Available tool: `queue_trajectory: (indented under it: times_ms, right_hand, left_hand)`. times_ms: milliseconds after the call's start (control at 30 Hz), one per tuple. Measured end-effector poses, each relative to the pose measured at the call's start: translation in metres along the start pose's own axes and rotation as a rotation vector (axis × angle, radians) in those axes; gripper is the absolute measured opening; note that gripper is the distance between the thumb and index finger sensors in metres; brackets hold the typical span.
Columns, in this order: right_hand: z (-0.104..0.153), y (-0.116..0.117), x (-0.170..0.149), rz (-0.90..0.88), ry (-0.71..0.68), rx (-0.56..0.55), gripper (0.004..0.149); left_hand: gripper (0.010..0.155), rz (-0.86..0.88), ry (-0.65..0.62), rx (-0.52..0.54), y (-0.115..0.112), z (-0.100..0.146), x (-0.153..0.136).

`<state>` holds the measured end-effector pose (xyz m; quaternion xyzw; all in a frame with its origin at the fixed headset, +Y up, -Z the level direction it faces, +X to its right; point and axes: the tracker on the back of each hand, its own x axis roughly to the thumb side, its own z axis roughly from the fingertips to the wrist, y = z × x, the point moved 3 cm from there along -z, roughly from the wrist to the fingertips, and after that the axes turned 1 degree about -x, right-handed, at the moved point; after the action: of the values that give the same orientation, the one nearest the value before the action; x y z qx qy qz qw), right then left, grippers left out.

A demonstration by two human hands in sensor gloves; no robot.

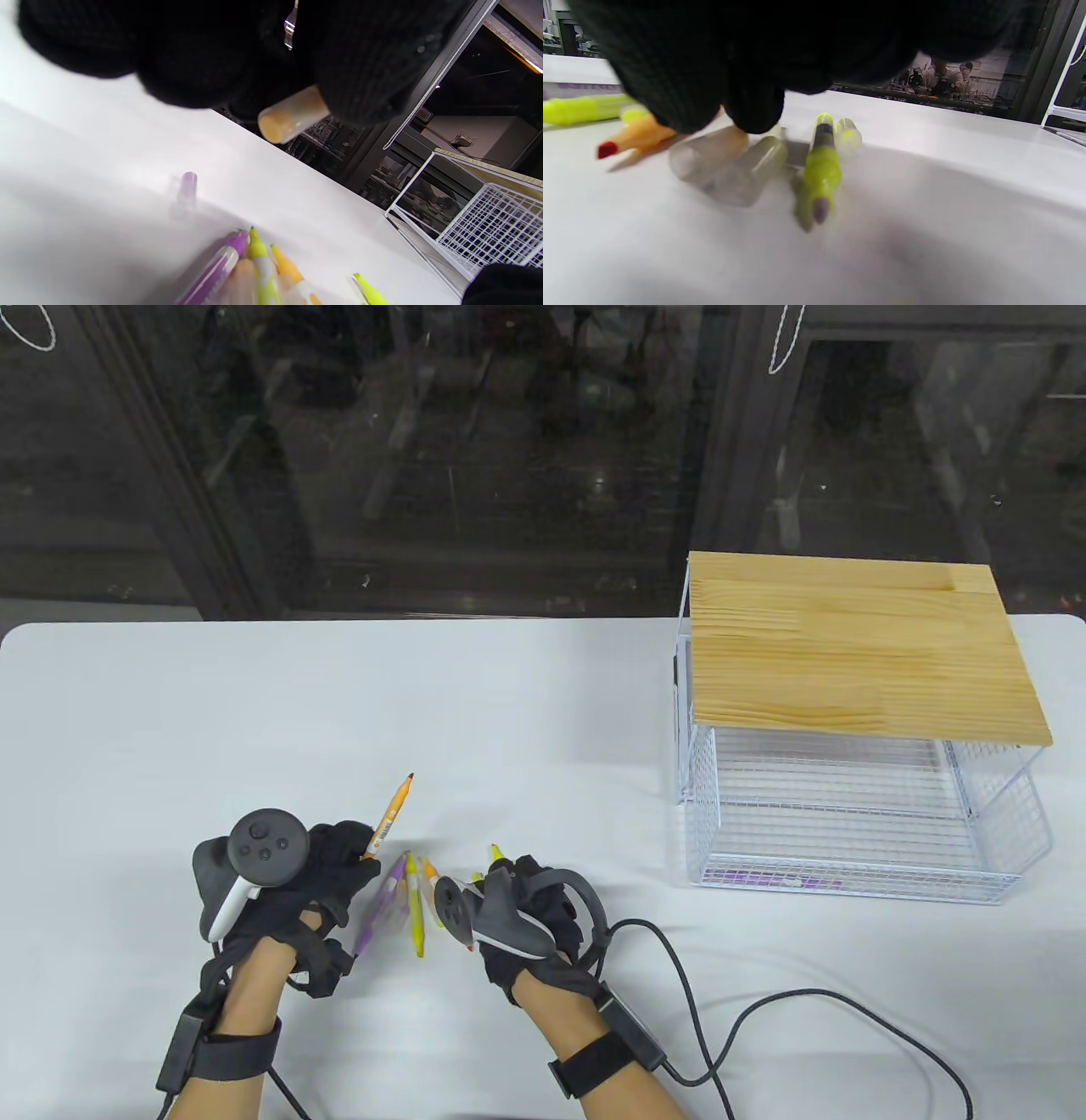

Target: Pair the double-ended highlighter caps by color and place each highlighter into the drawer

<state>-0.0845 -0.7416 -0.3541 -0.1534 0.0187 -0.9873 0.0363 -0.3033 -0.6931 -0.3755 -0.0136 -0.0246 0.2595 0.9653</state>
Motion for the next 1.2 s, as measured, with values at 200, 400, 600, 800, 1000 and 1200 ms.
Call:
queue_trajectory:
  times_ms: [200, 400, 600, 800, 1000, 1200]
  right_hand:
    - [0.000, 0.002, -0.001, 0.011, -0.001, 0.009, 0.042]
    - [-0.002, 0.003, 0.001, 0.024, -0.005, 0.008, 0.043]
    - [-0.004, 0.005, 0.007, 0.028, -0.029, 0.035, 0.042]
    - [-0.005, 0.000, 0.003, -0.032, -0.035, 0.016, 0.044]
    - [-0.002, -0.015, -0.031, -0.195, 0.063, -0.006, 0.046]
    - [0.007, -0.021, -0.073, -0.390, 0.158, -0.030, 0.045]
  left_hand:
    - [0.049, 0.000, -0.001, -0.002, 0.000, 0.000, 0.000]
    - [0.049, -0.002, 0.001, -0.004, 0.000, 0.000, 0.000]
    - [0.049, -0.004, 0.002, -0.006, 0.000, 0.000, 0.000]
    - [0.049, -0.003, 0.001, -0.008, 0.000, 0.000, 0.000]
    - [0.049, -0.014, -0.004, -0.019, -0.002, 0.000, 0.001]
    - [0.048, -0.035, -0.019, -0.042, -0.007, -0.001, 0.006]
